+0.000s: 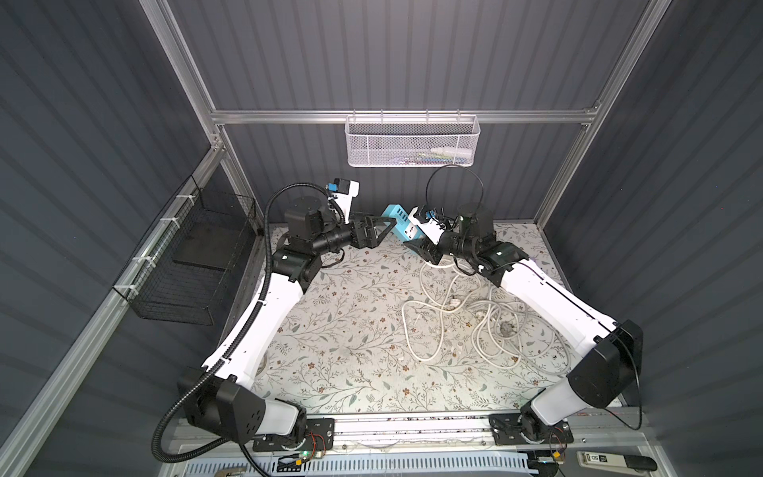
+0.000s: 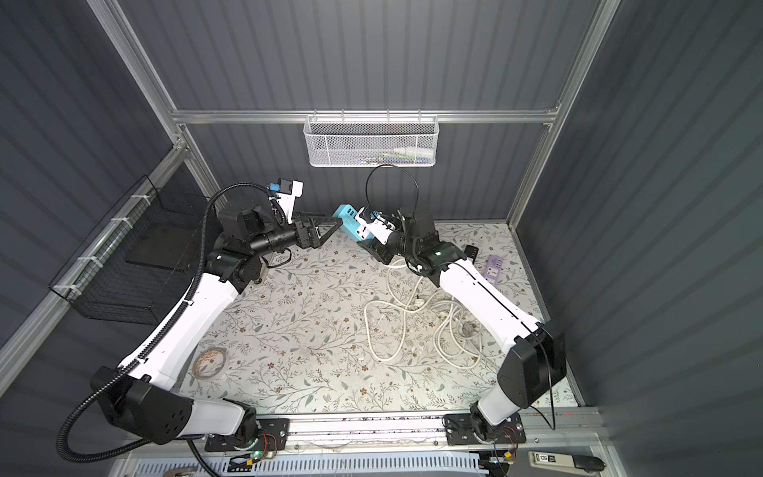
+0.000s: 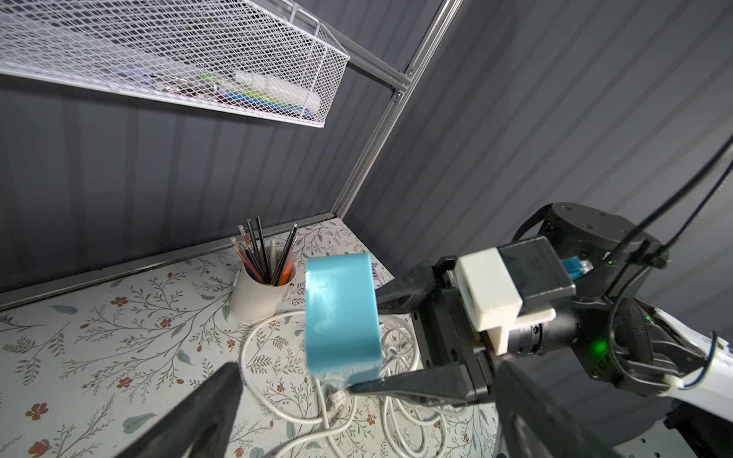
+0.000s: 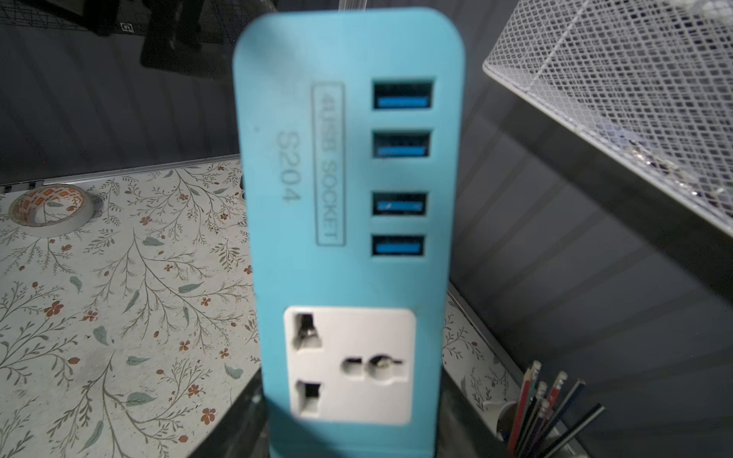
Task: Unwrap the cord wrapped around the power strip
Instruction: Place the power strip at the center of the board.
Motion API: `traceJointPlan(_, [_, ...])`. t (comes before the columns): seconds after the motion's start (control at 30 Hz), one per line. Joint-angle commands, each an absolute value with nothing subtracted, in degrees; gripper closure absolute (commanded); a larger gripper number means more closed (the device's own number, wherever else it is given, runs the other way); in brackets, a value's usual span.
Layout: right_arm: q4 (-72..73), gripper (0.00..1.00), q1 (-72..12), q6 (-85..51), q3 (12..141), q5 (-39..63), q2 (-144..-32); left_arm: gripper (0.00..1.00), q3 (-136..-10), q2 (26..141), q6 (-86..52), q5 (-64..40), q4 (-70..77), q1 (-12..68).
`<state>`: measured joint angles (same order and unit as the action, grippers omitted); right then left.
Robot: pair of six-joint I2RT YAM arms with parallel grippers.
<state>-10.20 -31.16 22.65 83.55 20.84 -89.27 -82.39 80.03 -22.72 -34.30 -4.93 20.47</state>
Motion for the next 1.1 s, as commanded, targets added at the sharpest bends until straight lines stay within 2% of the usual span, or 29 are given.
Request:
traceJointPlan(0.0, [-6.4, 1.0, -31.19, 19.05, 82.1, 20.57, -86.55, 0.0, -82.3, 78.43, -21.03, -29.0, -3.04, 20.57])
traceJointPlan(0.27, [-5.85, 1.0, -30.64, 13.2, 79.04, 16.36, -84.45, 0.0, -81.52, 77.83, -13.06, -15.43, -3.82, 20.59])
traceJointPlan(0.5, [-4.39, 1.0, -29.12, 6.39, 75.19, 13.99, -81.19, 0.0, -74.81, 77.08, -5.22, -6.2, -0.04, 20.65])
traceJointPlan(1.07, [-8.71, 1.0, -24.49, -7.35, 69.34, 6.12, -74.23, 0.0, -61.98, 71.17, 2.71, 2.02, 9.02, 20.7])
